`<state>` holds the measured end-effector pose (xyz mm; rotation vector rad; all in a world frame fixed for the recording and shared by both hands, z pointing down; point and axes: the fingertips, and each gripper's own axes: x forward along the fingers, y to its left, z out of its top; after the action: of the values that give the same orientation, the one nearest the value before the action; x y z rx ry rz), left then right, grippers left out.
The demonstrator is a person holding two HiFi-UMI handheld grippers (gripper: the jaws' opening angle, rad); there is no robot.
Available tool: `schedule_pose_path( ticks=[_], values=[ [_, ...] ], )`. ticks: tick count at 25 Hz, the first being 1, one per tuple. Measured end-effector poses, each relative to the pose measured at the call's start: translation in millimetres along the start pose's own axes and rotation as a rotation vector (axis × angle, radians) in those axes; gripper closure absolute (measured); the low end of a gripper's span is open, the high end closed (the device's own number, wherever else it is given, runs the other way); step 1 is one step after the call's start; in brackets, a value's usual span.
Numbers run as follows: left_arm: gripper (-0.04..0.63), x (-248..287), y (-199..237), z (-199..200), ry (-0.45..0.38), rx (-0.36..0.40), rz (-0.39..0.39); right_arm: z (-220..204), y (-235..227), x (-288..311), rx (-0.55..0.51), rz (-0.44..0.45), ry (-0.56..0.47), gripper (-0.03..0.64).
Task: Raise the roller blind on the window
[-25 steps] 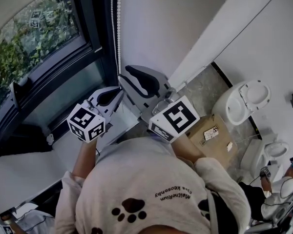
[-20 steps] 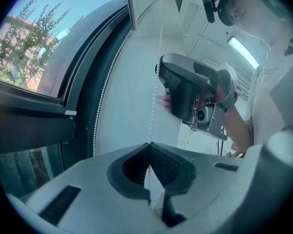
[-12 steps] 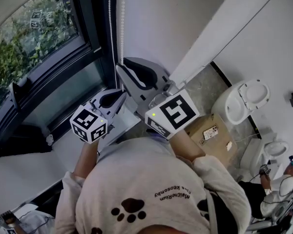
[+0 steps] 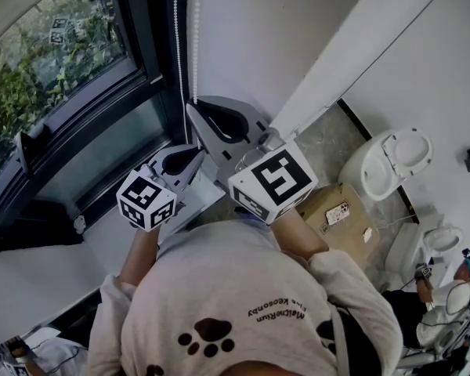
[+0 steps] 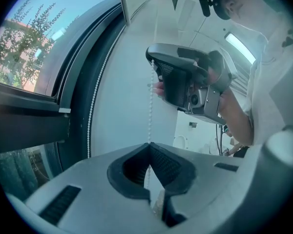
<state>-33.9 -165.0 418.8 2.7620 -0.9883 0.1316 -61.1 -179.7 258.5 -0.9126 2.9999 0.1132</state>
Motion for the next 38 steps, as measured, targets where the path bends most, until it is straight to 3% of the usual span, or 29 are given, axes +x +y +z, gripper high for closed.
schedule_pose_path(
  ticks=[11,23,27,30,38],
  values=[
    [0.588,0,1,-25,0.011,-0.028,0.010,-26,1,-2,0.028,-0.012,0.041,0.607],
    [0.586,1,-3,-33,0.019,0.003,-0.015,-37,-3,-1,0.030,-0.012,0.054,0.607],
    [0.577,-8,-4,-10,-0.043,-0.023,-0.026,-38,-5,-3,0.038,-0.009,0.058,0.607],
    [0.522,-17,-4,16,-0.086,-0.002,-0.024,-43,-6,-3,0.042,-0.005,0.073,0.607],
    [0.522,-41,0,57,-0.152,0.024,0.006,-70,-6,-4,0.068,-0.011,0.104,0.607]
  ],
)
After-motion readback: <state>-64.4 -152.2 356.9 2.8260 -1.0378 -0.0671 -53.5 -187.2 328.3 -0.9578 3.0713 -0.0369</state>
